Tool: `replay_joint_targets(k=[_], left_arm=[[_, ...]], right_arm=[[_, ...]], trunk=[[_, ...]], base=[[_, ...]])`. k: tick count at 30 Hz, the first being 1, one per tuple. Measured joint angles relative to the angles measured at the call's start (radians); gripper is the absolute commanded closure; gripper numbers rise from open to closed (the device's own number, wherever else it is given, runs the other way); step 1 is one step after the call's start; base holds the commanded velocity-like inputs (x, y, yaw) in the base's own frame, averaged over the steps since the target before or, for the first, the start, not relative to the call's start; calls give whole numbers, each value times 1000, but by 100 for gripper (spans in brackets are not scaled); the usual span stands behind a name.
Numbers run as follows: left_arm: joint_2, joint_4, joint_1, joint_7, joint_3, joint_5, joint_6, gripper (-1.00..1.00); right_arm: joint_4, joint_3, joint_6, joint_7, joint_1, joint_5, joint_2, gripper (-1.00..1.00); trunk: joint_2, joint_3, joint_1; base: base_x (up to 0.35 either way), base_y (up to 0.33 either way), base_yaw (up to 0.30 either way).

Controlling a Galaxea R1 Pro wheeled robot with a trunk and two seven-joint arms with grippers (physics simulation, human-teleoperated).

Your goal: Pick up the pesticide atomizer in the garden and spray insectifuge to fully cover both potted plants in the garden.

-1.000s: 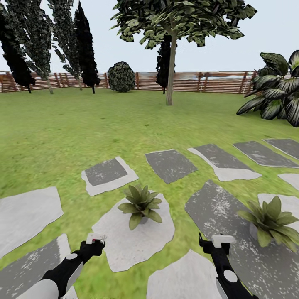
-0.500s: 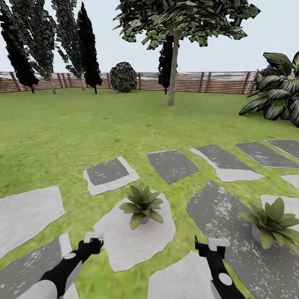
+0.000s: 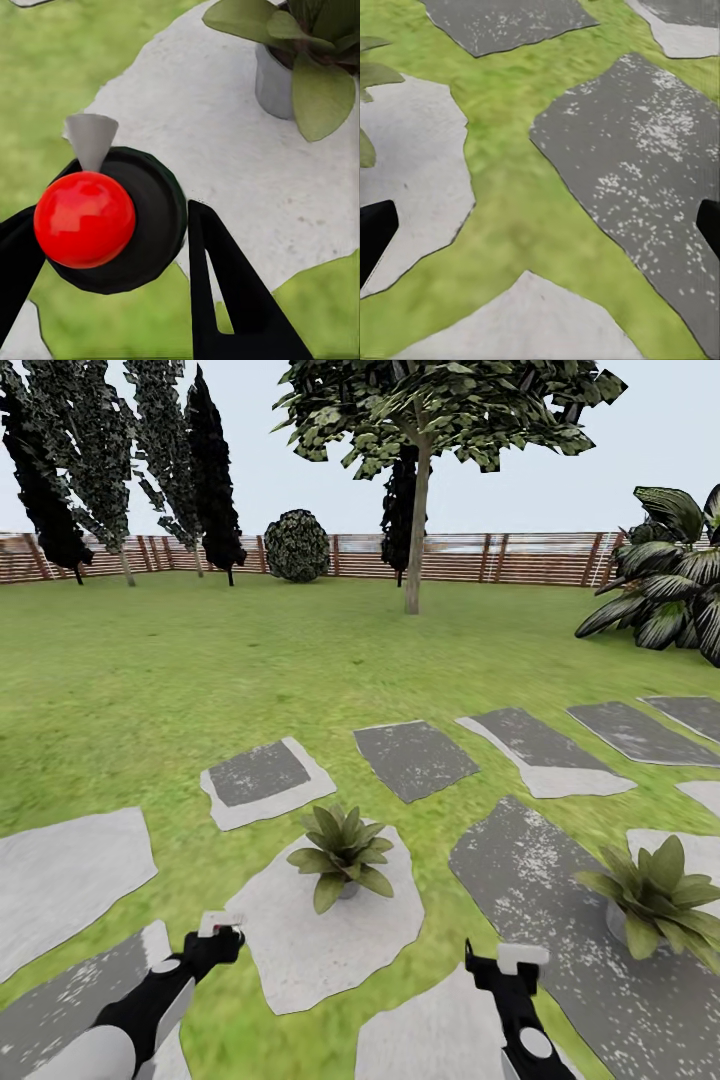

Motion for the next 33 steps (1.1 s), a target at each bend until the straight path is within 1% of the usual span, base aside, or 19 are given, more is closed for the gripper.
replay_joint_targets(k=[3, 7, 8, 9, 10, 12, 13, 14, 15, 17, 18, 19, 21, 22, 24, 25, 27, 31, 33], left_arm=[[5, 0, 0, -17, -1, -16, 17, 100], [26, -1, -2, -39, 0, -37, 23, 100], [34, -1, -4, -270, 1, -335, 23, 100], [35, -2, -4, -353, -2, -378, 22, 100], [37, -3, -4, -383, 0, -398, 22, 100], [38, -5, -14, -457, 0, -454, 23, 100], [38, -5, -22, -486, 0, -478, 24, 100], [37, -4, -34, -527, 0, -512, 26, 100], [36, -4, -40, -553, 0, -535, 29, 100], [32, -5, -49, -597, 1, -567, 42, 100], [30, -7, -51, -613, 1, -576, 51, 100], [25, -24, -54, -630, 0, -587, 76, 100], [20, -54, -55, -649, -8, -608, 113, 100], [20, -60, -55, -656, -12, -614, 122, 100], [14, -92, -55, -698, -33, -642, 163, 100], [12, -107, -55, -716, -39, -652, 180, 100], [8, -144, -55, -745, -49, -664, 218, 100], [-1, -158, -55, -754, -57, -670, 237, 100], [-2, -159, -54, -755, -99, -671, 249, 100]], right_arm=[[-1, 17, 1, 18, -1, 16, 0, -100], [-2, 38, 3, 41, -21, 36, -8, -100], [-1, 56, 6, 289, -42, 141, -10, -100], [-1, 55, 7, 349, -50, 150, -11, -100], [-1, 55, 7, 361, -53, 156, -11, -100], [-1, 55, 9, 404, -65, 205, -12, -100], [-1, 55, 10, 422, -70, 234, -12, -100], [0, 55, 11, 452, -76, 280, -12, -100], [0, 55, 11, 477, -80, 312, -12, -100], [1, 55, 13, 540, -90, 369, -12, -100], [1, 55, 13, 580, -96, 392, -12, -100], [1, 55, 15, 661, -108, 426, -12, -100], [0, 54, 26, 734, -123, 446, -12, -100], [0, 54, 32, 743, -127, 448, -12, -100], [0, 54, 64, 767, -140, 453, -12, -100], [0, 54, 74, 772, -145, 454, -12, 100], [-1, 55, 87, 786, -156, 455, -11, 100], [-19, 55, 93, 847, -167, 455, -10, 100], [-45, 56, 109, 879, -169, 455, -7, 100]], trunk=[[0, 0, 0], [0, 0, 0], [0, 0, 0], [0, 0, 0], [0, 0, 0], [0, 0, 0], [0, 0, 0], [0, 0, 0], [0, 0, 0], [0, 0, 0], [0, 0, 0], [0, 0, 0], [0, 0, 0], [0, 0, 0], [0, 0, 0], [0, 0, 0], [0, 0, 0], [0, 0, 0], [0, 0, 0]], base=[[0, 0, 0], [0, 0, 0], [0, 0, 0], [0, 0, 0], [0, 0, 0], [0, 0, 0], [0, 0, 0], [0, 0, 0], [0, 0, 0], [0, 0, 0], [0, 0, 0], [0, 0, 0], [0, 0, 0], [0, 0, 0], [0, 0, 0], [0, 0, 0], [0, 0, 0], [0, 0, 0], [0, 0, 0]])
